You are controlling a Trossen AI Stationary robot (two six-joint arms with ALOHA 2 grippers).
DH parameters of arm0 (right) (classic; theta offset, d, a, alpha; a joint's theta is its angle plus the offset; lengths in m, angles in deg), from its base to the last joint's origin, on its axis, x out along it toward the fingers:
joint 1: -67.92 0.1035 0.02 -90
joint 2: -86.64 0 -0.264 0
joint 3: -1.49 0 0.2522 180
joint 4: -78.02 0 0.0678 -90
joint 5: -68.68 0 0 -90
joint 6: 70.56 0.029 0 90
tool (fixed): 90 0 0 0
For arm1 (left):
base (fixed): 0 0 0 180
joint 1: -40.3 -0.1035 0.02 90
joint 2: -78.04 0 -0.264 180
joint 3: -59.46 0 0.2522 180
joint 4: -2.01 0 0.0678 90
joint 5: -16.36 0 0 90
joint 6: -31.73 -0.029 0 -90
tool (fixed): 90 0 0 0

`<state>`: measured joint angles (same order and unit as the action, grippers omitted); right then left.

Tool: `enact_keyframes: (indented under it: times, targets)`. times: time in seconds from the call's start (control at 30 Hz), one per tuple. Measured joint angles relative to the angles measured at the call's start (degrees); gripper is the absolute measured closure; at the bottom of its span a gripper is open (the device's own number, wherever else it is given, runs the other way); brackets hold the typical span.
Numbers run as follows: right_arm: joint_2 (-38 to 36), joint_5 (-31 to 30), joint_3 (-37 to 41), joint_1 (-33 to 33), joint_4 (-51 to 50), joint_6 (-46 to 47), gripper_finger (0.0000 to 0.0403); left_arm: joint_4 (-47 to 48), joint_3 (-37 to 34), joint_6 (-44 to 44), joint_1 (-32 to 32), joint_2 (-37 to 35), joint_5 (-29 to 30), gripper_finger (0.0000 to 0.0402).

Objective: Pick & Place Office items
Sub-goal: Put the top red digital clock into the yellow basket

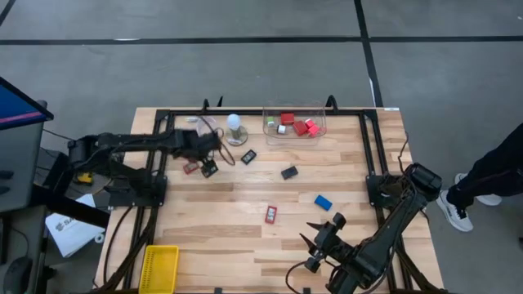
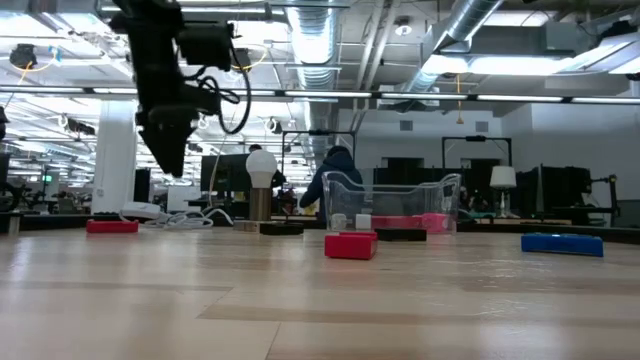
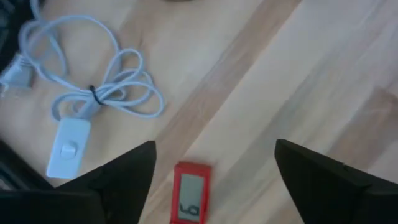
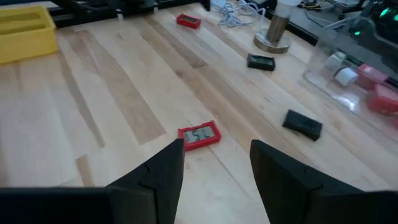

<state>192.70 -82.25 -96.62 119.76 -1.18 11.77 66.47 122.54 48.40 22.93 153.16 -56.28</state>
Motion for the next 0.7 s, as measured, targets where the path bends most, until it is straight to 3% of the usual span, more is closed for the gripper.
enact_keyframes:
  times: [0.23,0.5,0.7]
  targets:
    - [0.0,0.0,2.1,0.6,1.6,-0.3,0.0226,11.9,4.3,-6.2,-10.6,1.3,-12.9,0.0046]
    - [0.1,-0.1,2.1,0.6,1.6,-0.5,0.0226,15.2,4.3,-10.9,-13.5,5.9,-13.3,0.0046]
    - [0.1,-0.4,2.1,1.0,1.7,-0.4,0.0226,14.2,4.3,-13.7,-13.5,13.0,-13.3,0.0073]
